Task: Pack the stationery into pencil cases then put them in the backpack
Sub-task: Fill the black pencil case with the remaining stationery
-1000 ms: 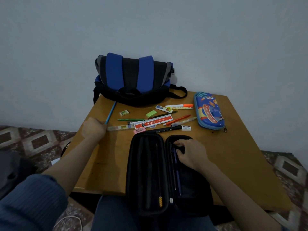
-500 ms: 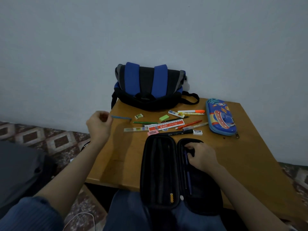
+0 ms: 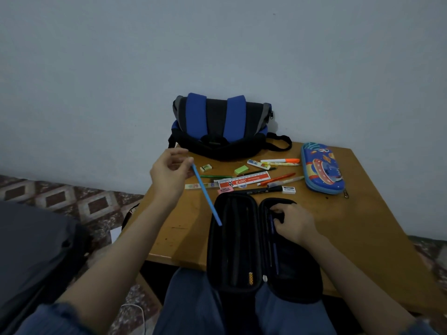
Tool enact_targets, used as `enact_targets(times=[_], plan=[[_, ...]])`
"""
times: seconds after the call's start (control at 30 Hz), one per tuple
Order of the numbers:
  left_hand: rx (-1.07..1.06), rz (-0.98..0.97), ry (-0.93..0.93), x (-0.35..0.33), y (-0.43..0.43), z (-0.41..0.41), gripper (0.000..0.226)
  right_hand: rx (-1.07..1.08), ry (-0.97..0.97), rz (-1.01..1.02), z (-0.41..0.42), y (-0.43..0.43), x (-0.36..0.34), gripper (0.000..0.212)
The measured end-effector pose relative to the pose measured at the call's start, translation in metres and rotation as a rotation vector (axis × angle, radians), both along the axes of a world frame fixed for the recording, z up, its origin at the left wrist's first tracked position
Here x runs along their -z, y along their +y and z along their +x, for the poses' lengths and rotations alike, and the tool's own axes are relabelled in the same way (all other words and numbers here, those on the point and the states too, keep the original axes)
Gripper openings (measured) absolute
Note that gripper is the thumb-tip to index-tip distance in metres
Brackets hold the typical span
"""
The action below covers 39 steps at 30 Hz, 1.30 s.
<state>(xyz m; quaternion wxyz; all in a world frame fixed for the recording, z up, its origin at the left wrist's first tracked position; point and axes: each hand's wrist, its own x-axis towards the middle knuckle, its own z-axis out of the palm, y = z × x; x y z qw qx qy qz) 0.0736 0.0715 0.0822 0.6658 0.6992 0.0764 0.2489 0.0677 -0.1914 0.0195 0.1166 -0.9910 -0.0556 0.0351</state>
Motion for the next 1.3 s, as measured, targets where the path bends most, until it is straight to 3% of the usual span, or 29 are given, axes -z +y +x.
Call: enact_targets(times=[0.3,0.47,0.57,0.7,0.83,0.93,1.17,1.3], plan=[[0.018,0.025,0.232,0.043,-0.027,0.0,0.011,-0.001,-0.009,0.013,-0.002,-0.001,0.001,0.041],[0.171,-0.026,0.46,0.056,-0.04,-0.004,0.014,-0.003,-0.014,0.008,-0.001,0.0,0.0,0.041],[0.296,0.103,0.536,0.062,-0.054,-0.012,0.011,-0.006,-0.015,0.008,-0.002,0.0,0.001,0.041],[0.36,0.416,0.518,0.068,-0.067,-0.021,0.034,-0.003,-0.016,0.008,-0.002,-0.001,0.001,0.041],[0.345,0.475,0.557,0.064,-0.067,-0.024,0.023,-0.006,-0.016,0.007,-0.001,-0.001,0.001,0.042],[0.46,0.553,0.678,0.06,-0.067,-0.03,0.021,-0.004,-0.013,0.005,-0.001,-0.001,0.001,0.042],[0.464,0.484,0.705,0.069,-0.073,-0.037,0.017,-0.002,-0.023,0.011,-0.003,0.0,0.0,0.042],[0.49,0.243,0.753,0.069,-0.077,-0.039,0.019,0.007,-0.001,-0.001,-0.003,0.0,0.0,0.041]])
